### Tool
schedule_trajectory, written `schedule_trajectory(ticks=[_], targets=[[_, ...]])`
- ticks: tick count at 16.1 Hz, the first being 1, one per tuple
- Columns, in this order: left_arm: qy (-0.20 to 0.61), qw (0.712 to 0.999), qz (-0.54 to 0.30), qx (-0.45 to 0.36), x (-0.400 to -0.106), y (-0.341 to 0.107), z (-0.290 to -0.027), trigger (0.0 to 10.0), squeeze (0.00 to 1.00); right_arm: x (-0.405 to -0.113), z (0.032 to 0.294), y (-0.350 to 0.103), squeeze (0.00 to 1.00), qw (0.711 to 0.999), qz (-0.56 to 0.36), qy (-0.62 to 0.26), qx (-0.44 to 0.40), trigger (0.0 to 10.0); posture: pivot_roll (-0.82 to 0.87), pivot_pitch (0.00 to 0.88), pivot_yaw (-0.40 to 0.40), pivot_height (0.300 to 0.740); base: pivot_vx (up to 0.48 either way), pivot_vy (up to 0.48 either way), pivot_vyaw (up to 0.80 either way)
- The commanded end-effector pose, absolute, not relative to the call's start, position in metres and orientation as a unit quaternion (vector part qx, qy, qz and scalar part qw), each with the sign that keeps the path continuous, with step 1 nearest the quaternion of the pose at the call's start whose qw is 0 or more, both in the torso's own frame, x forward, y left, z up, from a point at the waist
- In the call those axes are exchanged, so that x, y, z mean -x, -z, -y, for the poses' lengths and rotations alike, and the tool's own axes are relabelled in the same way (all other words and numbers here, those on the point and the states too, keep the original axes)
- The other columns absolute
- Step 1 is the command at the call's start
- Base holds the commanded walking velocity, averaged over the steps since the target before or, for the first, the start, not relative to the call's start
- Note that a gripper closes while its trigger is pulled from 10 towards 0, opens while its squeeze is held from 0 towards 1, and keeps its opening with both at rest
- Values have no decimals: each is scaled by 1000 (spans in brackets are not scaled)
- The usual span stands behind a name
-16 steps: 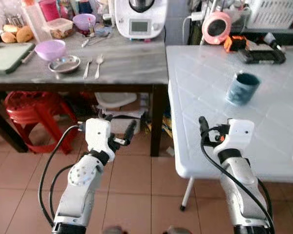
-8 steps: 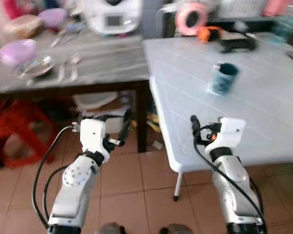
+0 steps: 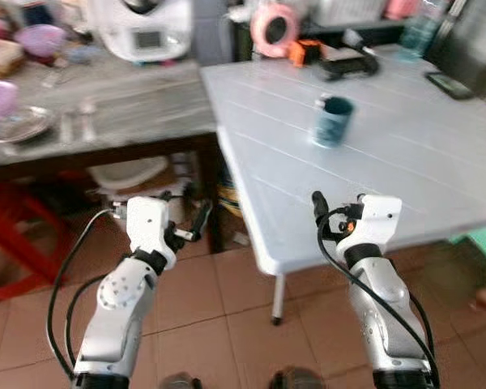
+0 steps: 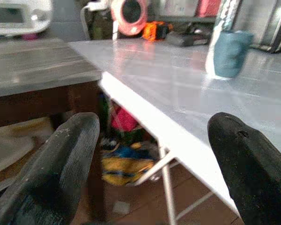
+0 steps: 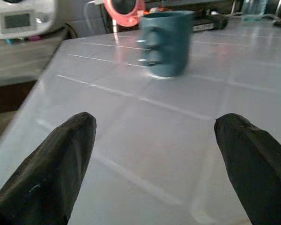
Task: Setting the table
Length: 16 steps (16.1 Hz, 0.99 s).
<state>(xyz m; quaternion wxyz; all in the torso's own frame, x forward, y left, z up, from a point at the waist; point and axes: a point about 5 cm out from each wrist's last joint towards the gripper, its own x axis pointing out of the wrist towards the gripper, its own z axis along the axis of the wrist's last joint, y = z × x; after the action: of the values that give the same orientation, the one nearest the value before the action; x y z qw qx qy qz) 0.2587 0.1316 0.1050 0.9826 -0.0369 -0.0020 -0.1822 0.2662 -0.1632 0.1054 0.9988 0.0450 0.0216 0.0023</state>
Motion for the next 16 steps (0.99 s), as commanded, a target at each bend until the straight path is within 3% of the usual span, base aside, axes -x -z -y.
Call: schedule_trajectory(ticks=[1,8,16], targets=[[193,981,3,36,-258,-107,-127,10000,0,-266,167,-106,0,999,-22,2,-43,10000,-22,0,26,740,0,-277,0],[190,981,4,32,-258,-107,-128,10000,0,-267,167,-106,0,999,-22,1,-42,10000,-21,0,23,740,145,-303,0],[202,978,21,38,-258,-111,-128,10000,0,-266,165,-108,0,999,-9,-7,-33,10000,-20,0,29,740,0,0,70]])
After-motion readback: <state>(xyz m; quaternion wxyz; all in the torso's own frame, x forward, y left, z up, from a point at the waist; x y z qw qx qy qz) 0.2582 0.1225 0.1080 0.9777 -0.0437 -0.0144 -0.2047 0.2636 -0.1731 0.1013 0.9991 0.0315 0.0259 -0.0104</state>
